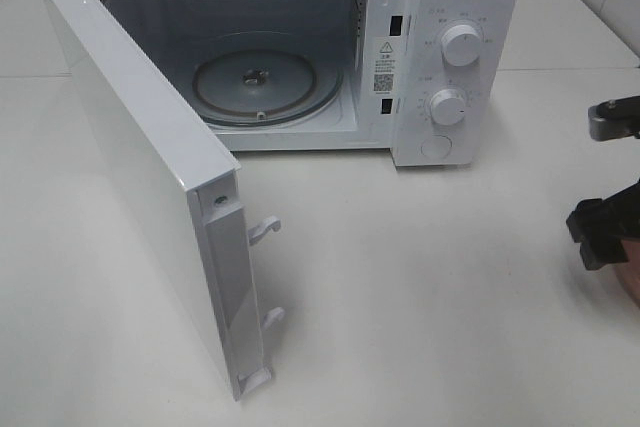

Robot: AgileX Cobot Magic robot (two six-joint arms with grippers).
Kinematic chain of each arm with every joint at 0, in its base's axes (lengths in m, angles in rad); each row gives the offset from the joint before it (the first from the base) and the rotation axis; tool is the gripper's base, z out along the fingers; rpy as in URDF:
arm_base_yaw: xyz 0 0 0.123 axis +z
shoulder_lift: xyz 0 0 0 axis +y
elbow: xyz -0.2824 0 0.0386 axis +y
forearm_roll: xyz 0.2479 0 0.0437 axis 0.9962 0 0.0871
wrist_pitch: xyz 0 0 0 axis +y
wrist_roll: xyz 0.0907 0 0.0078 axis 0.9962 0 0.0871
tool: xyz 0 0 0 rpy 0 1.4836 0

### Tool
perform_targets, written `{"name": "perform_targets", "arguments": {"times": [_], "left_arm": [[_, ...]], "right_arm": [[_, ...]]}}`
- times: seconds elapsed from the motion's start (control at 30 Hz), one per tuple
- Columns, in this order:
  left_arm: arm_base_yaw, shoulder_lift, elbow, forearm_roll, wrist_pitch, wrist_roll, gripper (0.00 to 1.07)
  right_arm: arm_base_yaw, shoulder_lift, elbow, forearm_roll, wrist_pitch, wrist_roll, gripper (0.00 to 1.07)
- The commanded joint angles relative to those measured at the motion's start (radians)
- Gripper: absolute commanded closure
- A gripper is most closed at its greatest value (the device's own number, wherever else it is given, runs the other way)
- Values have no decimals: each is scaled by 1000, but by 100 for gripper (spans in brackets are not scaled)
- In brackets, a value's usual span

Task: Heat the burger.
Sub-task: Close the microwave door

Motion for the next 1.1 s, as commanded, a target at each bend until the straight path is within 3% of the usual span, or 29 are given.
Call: {"name": "perform_targets", "arguments": {"times": [0.03,0.13,0.23,0.33,0.6,0.7,0.77,1.1], "left_arm": [[-7,-16,-1,-8,-10,-3,4],[-7,-16,-1,-8,-10,-3,4],[-7,-16,-1,-8,-10,-3,4],[-7,-16,-1,-8,-10,-3,4],[-7,-16,-1,-8,-10,-3,4],[-7,-16,-1,-8,-10,-3,4],[-7,-16,-1,-8,-10,-3,4],[-7,-16,-1,-8,-10,-3,4]], "right_arm": [[-5,-86,-64,130,256,-50,24],[-5,-105,-72,134,309,-60,26],[-5,-197,-69,148,419,-67,37],[-5,-277,-53,173,438,-68,39],[-5,-543,11,234,459,-135,39],[-5,-580,17,242,470,-141,39],[-5,-704,20,253,505,-147,39],[-5,-976,20,253,590,-194,39]]}}
